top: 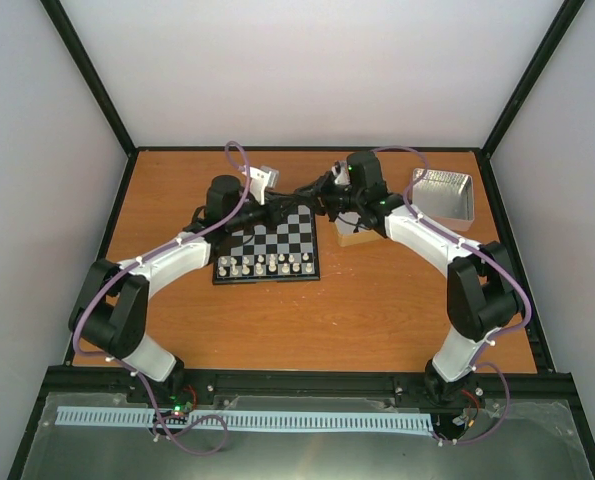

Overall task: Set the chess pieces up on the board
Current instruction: Place the chess piece on the chessboard.

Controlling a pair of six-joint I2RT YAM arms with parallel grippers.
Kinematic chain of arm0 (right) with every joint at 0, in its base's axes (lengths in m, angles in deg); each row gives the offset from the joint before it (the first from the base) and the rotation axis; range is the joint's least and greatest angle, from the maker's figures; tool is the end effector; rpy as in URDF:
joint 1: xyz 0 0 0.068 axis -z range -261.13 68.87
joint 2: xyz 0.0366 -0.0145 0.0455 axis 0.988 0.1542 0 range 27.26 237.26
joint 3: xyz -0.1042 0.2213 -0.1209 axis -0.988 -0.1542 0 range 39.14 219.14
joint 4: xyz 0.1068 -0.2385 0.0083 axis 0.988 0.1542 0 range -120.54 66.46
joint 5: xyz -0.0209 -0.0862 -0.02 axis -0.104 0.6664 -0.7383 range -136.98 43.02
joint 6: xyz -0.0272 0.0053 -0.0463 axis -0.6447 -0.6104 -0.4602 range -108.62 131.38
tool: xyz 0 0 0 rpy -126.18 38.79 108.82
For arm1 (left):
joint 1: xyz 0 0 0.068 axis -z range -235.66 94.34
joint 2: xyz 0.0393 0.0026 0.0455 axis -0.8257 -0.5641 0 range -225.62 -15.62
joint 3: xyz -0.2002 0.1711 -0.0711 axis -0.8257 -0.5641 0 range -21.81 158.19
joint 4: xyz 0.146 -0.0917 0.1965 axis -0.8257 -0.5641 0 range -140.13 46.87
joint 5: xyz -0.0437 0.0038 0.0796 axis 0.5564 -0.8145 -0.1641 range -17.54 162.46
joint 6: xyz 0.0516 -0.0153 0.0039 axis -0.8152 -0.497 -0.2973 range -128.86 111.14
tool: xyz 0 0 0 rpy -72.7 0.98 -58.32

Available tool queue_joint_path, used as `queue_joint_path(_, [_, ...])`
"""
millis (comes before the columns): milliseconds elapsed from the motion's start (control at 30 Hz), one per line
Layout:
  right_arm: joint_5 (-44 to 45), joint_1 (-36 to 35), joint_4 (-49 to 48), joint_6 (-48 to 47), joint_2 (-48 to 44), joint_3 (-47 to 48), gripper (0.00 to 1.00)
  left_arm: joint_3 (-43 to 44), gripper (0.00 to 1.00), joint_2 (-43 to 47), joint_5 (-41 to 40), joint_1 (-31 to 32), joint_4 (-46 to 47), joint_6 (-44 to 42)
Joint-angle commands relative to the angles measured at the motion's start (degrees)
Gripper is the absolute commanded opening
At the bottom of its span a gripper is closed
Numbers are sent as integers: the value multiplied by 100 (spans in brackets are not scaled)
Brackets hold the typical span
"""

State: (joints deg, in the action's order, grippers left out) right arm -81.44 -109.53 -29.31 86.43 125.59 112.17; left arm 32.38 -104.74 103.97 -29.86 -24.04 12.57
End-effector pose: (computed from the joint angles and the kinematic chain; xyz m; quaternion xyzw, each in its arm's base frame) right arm 0.3405 0.2069 0.2781 0.1785 0.8076 0.5504 0.1135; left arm 0.3084 -0.1697 0.2578 0.1928 0.7610 -0.4310 0.4449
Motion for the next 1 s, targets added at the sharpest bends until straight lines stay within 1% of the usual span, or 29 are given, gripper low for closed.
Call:
queue_joint_path(0, [-576, -78, 120, -674, -71, 214, 17, 4, 14, 277, 228, 41, 119, -884])
queue_joint_path(233, [-979, 37, 605, -1781, -219, 418, 30, -2, 14, 547, 883, 39, -419, -2397])
queue_joint_path(267, [-991, 52, 811, -2000, -224, 504, 30, 14, 14, 577, 911, 39, -491, -2545])
queue_joint_path(300, [-1031, 98, 1226, -2499, -263, 663, 31, 11, 14, 640, 1021, 39, -638, -2919])
queue_joint_path(467, [-1301, 256, 1694, -3223, -419, 706, 31, 33, 15, 749, 1097, 39, -947, -3467])
queue_joint_path(600, [-1824, 391, 2115, -3852, -436, 783, 31, 48, 15, 848, 1101, 39, -1101, -3660])
queue_joint_path(667, [-2250, 462, 2608, -4497, -333, 967, 34, 43, 16, 882, 1158, 39, -1120, -3729])
queue_joint_path(700, [-2283, 474, 2971, -4815, -271, 1120, 36, 60, 16, 899, 1220, 39, -1157, -3765])
queue_joint_path(767, [-2338, 481, 3379, -5236, -160, 1371, 39, 46, 16, 927, 1304, 39, -1135, -3782])
queue_joint_path(867, [-2656, 472, 3375, -5235, -47, 1495, 40, 36, 16, 941, 1343, 39, -1116, -3784])
queue_joint_path(967, [-2688, 444, 3310, -5190, 21, 1502, 40, 22, 16, 931, 1351, 39, -1097, -3775])
